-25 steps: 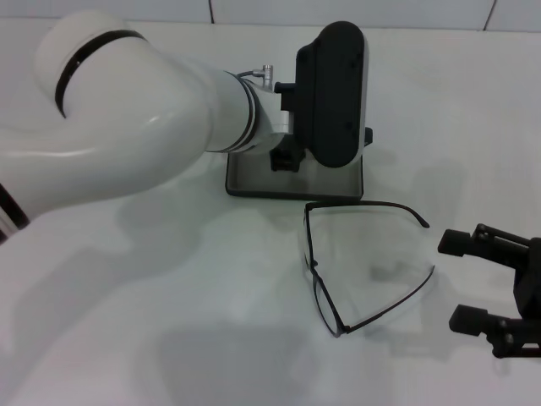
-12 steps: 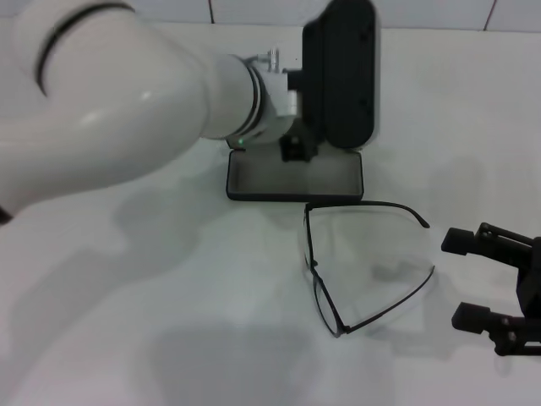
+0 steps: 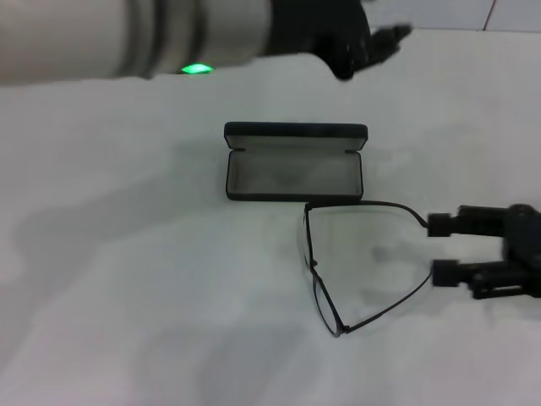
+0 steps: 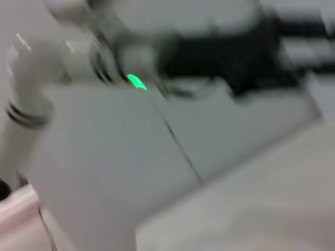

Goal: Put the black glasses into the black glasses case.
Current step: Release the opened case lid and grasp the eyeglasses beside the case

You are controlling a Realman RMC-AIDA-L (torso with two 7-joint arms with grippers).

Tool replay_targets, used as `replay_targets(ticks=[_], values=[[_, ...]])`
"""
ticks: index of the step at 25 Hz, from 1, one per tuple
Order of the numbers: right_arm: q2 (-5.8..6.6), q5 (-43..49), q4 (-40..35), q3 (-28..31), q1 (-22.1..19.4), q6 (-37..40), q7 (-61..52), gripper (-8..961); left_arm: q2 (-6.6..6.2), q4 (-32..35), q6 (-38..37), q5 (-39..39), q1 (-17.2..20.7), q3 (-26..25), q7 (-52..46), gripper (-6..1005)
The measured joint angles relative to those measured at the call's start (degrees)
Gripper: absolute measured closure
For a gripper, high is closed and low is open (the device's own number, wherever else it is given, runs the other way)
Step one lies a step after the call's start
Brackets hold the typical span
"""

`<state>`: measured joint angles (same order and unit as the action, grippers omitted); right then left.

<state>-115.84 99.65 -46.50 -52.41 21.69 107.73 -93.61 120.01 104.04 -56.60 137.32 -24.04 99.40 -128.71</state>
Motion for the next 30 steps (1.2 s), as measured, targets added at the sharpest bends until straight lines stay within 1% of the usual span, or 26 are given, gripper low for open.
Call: replay_targets(ticks=[1, 2, 3, 4, 5, 7, 8, 9, 10, 12, 14, 17, 18, 20, 23, 25, 28, 30], values=[[0.14, 1.2, -4.7, -3.3, 0.0, -2.0, -4.6, 103, -0.10, 0.3, -0.8, -15.6, 3.4, -6.8, 6.0, 568], [0.28, 2.6, -8.7, -5.9, 0.2, -3.6, -8.5, 106, -0.12, 0.1, -1.4, -18.8, 4.2, -8.0, 7.8, 568], [0.31, 5.8, -14.4, -9.2, 0.6, -5.6, -13.7, 108, -0.16, -0.4, -2.5, -23.6, 5.8, -10.5, 11.0, 567], [0.27, 8.4, -18.7, -11.4, 1.1, -6.7, -18.1, 111, -0.17, -1.0, -3.8, -28.5, 7.2, -12.4, 13.8, 567], [0.21, 11.8, -23.7, -13.6, 1.9, -7.7, -23.0, 113, -0.18, -1.8, -5.1, -32.4, 8.4, -14.4, 16.2, 573], [0.19, 17.5, -31.1, -17.3, 4.4, -7.9, -32.1, 119, -0.19, -3.3, -7.1, -37.3, 10.0, -17.2, 18.7, 585], [0.27, 21.5, -34.3, -19.1, 8.0, -6.3, -39.6, 121, -0.19, -4.4, -8.3, -39.6, 10.8, -18.7, 19.6, 591], [0.27, 21.5, -34.3, -19.1, 8.0, -6.3, -39.6, 124, -0.20, -5.8, -9.4, -41.3, 11.4, -20.3, 20.6, 597], [0.19, 23.3, -34.6, -19.7, 10.5, -5.2, -43.2, 126, -0.20, -6.5, -9.8, -41.8, 11.6, -20.8, 21.0, 603], [-0.08, 26.0, -33.0, -20.5, 15.8, -3.7, -49.2, 130, -0.19, -9.5, -11.3, -43.7, 12.0, -22.3, 23.4, 615], [-0.13, 27.3, -29.5, -21.4, 20.2, -3.4, -53.4, 131, -0.16, -12.3, -12.0, -45.0, 12.2, -22.8, 26.1, 627], [-0.26, 29.3, -20.0, -22.2, 28.4, -4.8, -57.8, 132, -0.12, -15.7, -13.0, -46.3, 13.1, -23.7, 30.3, 638], [-0.33, 30.4, -16.3, -22.8, 31.3, -6.2, -59.1, 133, -0.08, -17.4, -13.9, -46.6, 13.4, -24.9, 32.5, 641], [-0.34, 32.2, -11.5, -24.6, 34.9, -8.9, -60.9, 134, -0.06, -18.5, -14.2, -46.6, 13.4, -25.4, 33.5, 646], [-0.36, 32.7, -4.8, -28.2, 39.8, -13.0, -62.8, 136, -0.11, -21.0, -14.4, -46.7, 12.9, -26.9, 35.7, 646], [-0.36, 32.2, -2.2, -29.5, 42.1, -14.6, -63.8, 137, -0.14, -21.9, -14.4, -46.8, 12.7, -28.0, 37.0, 646], [-0.35, 32.0, 1.2, -29.9, 44.4, -15.7, -65.3, 139, -0.33, -22.6, -14.8, -46.5, 12.5, -29.4, 37.9, 646], [-0.35, 31.3, 2.9, -30.2, 45.4, -16.2, -66.0, 140, -0.47, -23.5, -16.5, -46.3, 12.4, -31.0, 38.6, 646]])
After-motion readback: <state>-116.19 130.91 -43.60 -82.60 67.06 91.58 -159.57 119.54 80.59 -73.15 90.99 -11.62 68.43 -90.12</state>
